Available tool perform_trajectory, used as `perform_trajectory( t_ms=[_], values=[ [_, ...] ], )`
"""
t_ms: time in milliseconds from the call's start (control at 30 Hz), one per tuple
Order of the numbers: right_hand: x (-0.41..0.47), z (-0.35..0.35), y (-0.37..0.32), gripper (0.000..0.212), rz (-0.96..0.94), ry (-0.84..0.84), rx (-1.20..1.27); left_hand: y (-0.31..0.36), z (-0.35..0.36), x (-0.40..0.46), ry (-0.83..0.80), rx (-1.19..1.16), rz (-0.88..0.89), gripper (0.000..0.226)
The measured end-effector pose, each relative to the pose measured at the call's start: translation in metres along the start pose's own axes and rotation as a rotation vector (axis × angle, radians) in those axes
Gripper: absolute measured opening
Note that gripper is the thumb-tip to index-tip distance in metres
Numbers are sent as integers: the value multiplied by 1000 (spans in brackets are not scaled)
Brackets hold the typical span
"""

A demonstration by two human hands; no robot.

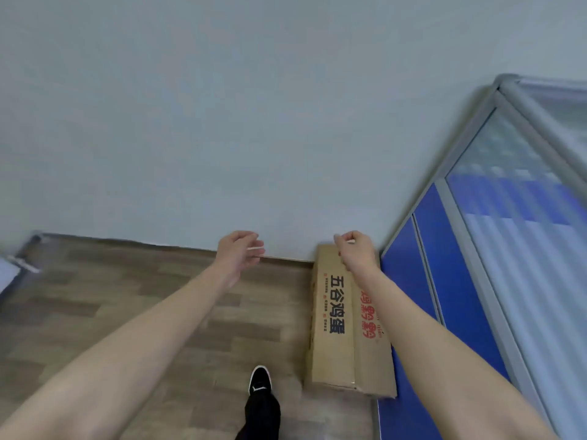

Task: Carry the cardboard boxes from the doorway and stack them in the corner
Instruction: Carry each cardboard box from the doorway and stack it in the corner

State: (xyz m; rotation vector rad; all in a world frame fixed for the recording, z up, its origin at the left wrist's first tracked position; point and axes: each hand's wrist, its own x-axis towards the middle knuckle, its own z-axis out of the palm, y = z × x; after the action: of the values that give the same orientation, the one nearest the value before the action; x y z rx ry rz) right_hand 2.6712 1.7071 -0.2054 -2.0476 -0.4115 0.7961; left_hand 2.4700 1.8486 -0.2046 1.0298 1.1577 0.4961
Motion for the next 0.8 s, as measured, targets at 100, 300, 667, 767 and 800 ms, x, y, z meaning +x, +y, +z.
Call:
perform_trajectory(
  t_ms=[100, 300, 667, 767, 800],
  values=[
    [-70, 19, -37, 21, -135, -90, -8, 15, -66, -94, 80, -28, 161, 9],
    [-239, 90, -104, 11, -431, -362, -125, 1, -244, -303, 462, -126, 349, 14],
    [-635, 343, -119, 23, -897, -885, -334, -167, -520, -667, 1038, -278, 261, 16],
    [-807, 422, -79, 34, -947, -1101, -367, -233, -592, -803, 1227, -354, 247, 15],
    [-842, 432, -72, 37, -953, -1158, -391, -246, -608, -824, 1260, -379, 236, 17]
  ],
)
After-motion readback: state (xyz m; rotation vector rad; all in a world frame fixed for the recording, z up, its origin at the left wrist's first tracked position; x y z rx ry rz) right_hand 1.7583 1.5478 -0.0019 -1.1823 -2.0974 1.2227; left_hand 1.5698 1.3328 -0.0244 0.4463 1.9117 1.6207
